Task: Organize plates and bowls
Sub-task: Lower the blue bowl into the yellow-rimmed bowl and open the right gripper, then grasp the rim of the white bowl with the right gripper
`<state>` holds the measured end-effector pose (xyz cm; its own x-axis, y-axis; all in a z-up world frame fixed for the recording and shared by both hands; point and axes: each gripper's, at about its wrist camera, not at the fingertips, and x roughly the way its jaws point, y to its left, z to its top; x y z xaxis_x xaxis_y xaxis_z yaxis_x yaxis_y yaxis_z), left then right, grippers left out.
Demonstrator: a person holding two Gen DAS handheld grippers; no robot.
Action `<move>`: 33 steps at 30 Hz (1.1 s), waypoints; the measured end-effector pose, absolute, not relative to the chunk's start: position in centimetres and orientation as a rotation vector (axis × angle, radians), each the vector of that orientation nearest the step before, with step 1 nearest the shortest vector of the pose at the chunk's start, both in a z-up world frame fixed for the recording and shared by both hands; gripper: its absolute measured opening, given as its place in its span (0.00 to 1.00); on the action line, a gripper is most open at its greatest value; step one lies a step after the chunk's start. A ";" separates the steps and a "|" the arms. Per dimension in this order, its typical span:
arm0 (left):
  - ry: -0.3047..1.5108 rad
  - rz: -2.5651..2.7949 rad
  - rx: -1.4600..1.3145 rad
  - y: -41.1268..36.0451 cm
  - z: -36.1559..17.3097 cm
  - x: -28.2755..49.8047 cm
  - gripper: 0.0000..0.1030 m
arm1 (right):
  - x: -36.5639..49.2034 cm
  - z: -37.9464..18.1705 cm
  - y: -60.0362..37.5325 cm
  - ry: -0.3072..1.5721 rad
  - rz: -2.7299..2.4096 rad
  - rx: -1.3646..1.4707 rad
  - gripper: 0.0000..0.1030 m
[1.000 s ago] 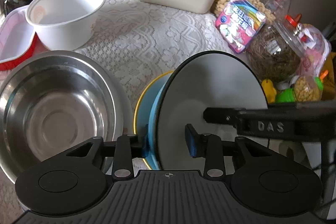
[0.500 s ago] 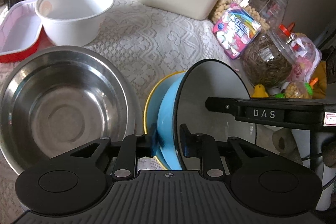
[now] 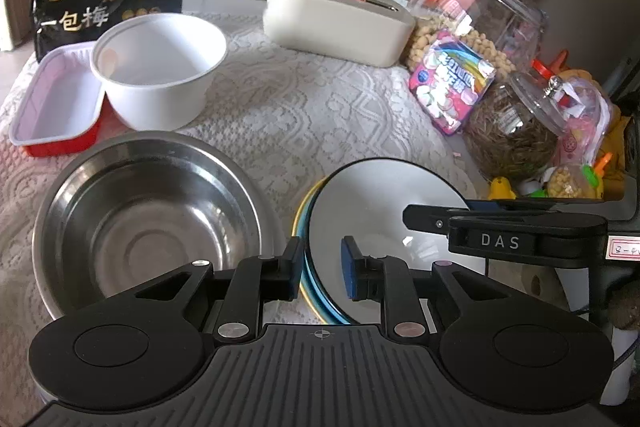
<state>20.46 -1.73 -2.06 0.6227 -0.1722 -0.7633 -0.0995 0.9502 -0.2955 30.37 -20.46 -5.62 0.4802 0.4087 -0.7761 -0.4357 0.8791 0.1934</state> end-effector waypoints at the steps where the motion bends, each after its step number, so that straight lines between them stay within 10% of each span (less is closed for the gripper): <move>1: 0.904 -0.044 -0.330 -1.6 -2.0 20.4 0.22 | 30.3 -5.6 -20.5 0.937 0.514 -0.028 0.47; 33: 0.673 0.203 -0.692 20.1 -2.6 27.5 0.23 | 41.1 -1.9 -2.2 1.003 0.479 -0.043 0.56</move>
